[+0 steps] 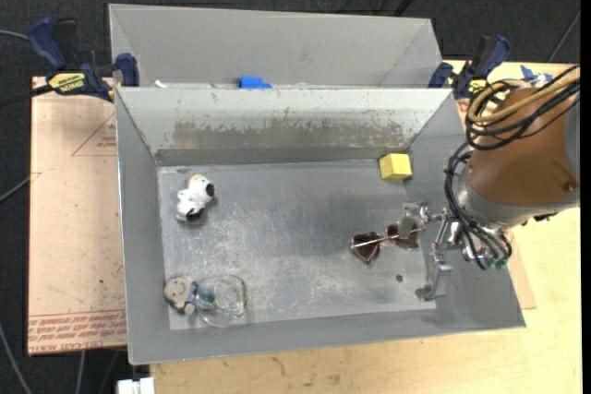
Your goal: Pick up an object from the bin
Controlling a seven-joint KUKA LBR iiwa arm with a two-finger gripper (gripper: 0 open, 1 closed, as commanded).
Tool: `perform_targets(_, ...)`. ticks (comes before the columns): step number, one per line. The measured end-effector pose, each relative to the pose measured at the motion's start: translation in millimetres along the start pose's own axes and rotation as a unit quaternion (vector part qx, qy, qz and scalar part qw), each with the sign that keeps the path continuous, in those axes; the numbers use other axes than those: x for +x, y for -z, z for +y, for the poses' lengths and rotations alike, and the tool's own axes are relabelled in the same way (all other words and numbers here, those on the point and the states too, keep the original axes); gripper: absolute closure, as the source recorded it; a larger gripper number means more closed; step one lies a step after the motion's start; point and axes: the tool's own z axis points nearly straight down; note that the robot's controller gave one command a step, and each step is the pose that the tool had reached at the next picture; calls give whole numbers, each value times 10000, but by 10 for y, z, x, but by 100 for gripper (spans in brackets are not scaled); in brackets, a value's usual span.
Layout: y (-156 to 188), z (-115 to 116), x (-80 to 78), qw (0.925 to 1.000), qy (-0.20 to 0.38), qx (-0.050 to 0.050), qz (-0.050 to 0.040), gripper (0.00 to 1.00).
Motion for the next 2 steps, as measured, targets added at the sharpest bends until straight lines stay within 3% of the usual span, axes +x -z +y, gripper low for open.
perform_targets(1,42,5,-15,10000,16,5,-34,0)
perform_targets(2,-627,-139,-431,9995,305,15,-77,0)
